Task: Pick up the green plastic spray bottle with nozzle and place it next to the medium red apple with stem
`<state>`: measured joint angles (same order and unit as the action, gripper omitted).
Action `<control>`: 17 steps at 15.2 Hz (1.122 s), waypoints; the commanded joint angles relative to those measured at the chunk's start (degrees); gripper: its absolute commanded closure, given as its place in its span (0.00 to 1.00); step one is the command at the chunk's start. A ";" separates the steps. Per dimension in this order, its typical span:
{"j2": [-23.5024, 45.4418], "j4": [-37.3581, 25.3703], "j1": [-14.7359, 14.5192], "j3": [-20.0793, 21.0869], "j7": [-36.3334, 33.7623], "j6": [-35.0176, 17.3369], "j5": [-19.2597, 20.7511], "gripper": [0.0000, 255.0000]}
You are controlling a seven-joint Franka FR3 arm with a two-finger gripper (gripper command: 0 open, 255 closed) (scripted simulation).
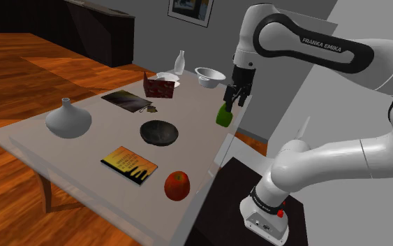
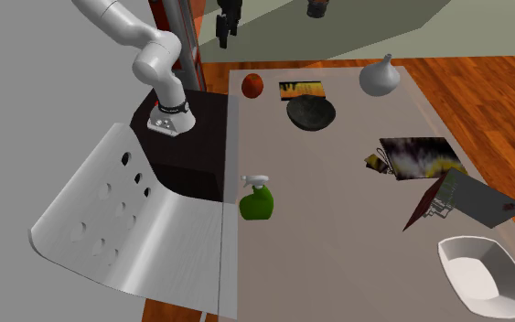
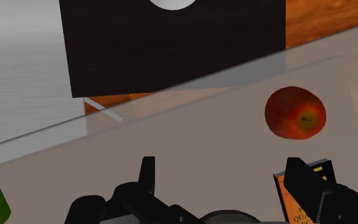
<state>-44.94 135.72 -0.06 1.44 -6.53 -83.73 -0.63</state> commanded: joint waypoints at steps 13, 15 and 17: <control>12.30 -2.60 4.14 -13.23 15.99 -11.61 9.86 0.00; 15.22 -4.03 4.62 -15.31 18.58 -13.56 10.76 0.00; 18.35 -5.74 5.02 -17.36 21.19 -15.45 11.37 0.00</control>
<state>-28.19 130.68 4.77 -14.90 13.31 -97.98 10.39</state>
